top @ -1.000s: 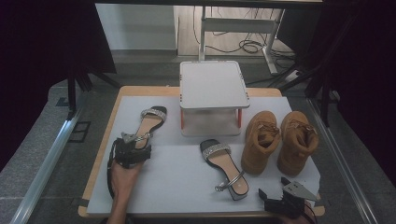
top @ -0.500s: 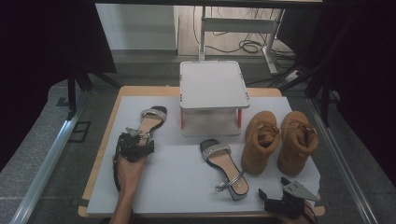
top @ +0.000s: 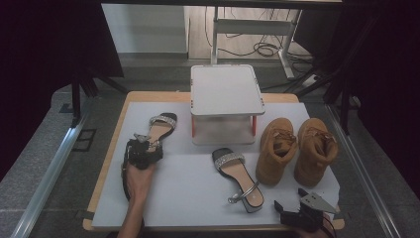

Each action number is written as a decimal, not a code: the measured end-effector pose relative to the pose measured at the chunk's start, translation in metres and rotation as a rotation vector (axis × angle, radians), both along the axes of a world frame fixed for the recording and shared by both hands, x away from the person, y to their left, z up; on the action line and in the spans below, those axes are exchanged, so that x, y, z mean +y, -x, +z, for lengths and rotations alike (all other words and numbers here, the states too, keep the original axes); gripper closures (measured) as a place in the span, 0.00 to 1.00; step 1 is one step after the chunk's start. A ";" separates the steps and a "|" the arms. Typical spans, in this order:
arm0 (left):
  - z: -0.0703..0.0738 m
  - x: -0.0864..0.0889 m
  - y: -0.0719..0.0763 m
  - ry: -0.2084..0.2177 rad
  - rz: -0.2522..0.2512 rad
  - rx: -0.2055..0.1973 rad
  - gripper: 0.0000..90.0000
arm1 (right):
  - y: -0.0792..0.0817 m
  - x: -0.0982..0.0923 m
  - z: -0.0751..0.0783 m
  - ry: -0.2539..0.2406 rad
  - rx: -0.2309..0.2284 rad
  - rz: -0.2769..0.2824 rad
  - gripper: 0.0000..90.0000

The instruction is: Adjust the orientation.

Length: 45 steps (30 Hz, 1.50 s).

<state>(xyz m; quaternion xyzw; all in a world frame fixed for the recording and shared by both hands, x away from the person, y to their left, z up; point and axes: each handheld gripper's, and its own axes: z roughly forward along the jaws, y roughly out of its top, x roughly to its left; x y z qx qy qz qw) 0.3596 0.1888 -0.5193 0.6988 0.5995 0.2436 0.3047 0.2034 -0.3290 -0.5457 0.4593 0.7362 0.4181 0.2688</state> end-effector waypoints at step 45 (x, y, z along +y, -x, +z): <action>0.014 0.016 0.038 0.031 -0.066 -0.047 0.43 | 0.000 0.000 0.000 0.001 -0.001 0.001 0.00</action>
